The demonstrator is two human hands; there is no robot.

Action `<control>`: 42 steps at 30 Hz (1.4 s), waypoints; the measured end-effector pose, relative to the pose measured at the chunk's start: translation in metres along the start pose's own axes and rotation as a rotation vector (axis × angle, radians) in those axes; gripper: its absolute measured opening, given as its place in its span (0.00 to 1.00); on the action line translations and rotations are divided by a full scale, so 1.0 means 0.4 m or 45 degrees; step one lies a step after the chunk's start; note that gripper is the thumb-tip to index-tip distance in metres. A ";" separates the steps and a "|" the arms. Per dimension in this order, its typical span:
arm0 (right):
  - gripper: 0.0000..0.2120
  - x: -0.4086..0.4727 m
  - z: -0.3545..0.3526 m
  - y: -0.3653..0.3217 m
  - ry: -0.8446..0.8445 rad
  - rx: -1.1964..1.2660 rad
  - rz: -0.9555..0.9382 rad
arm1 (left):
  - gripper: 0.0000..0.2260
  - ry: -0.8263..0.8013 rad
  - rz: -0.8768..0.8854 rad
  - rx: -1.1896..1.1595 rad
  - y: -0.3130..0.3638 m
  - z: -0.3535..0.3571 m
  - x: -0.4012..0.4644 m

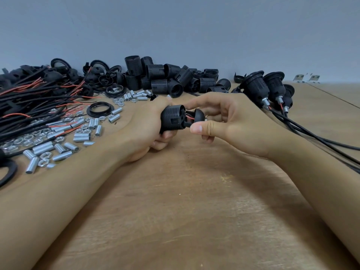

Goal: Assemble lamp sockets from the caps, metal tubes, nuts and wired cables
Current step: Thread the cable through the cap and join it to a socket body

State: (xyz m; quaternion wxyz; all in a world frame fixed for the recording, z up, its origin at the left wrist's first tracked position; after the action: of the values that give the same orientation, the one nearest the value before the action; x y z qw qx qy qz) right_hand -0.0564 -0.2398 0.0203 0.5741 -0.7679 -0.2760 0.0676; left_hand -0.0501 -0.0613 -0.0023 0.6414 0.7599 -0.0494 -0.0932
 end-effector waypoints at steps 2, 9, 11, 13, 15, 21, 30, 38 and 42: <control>0.19 -0.001 -0.001 0.002 0.020 0.014 0.009 | 0.20 -0.005 0.001 -0.022 -0.001 -0.006 0.002; 0.23 -0.001 -0.012 0.004 0.046 0.016 0.033 | 0.15 -0.005 0.057 -0.123 -0.002 -0.015 0.001; 0.24 0.001 -0.013 0.006 0.074 -0.011 0.017 | 0.15 -0.060 0.094 -0.097 -0.001 -0.019 0.002; 0.26 0.005 -0.013 0.009 0.092 -0.030 0.003 | 0.16 -0.092 0.084 -0.055 0.001 -0.018 0.001; 0.27 0.007 -0.013 0.011 0.093 -0.038 0.001 | 0.15 -0.070 0.111 0.070 0.000 -0.012 0.001; 0.29 0.008 -0.013 0.019 0.088 -0.133 -0.002 | 0.10 -0.054 0.265 0.115 -0.006 -0.005 -0.001; 0.19 -0.003 -0.022 0.015 0.047 -0.244 -0.040 | 0.09 0.020 0.315 0.182 -0.007 0.006 -0.007; 0.16 0.005 -0.011 0.023 0.037 -0.071 -0.001 | 0.08 0.147 0.324 0.177 -0.005 -0.001 -0.003; 0.17 0.005 -0.030 0.018 0.019 -0.200 -0.007 | 0.13 0.231 0.270 0.019 0.003 -0.020 0.002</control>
State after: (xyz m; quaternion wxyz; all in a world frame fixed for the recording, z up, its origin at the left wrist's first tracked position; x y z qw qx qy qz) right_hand -0.0473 -0.2504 0.0182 0.5144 -0.8102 -0.2783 0.0385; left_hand -0.0475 -0.0538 0.0001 0.6438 0.7605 -0.0718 0.0446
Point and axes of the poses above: each hand's wrist, its own x-axis towards the middle knuckle, its own z-axis out of the palm, y = z × x, the point moved 1 cm from there along x, towards the middle knuckle, and after that the axes turned 8 degrees about x, right-handed, at the moved point
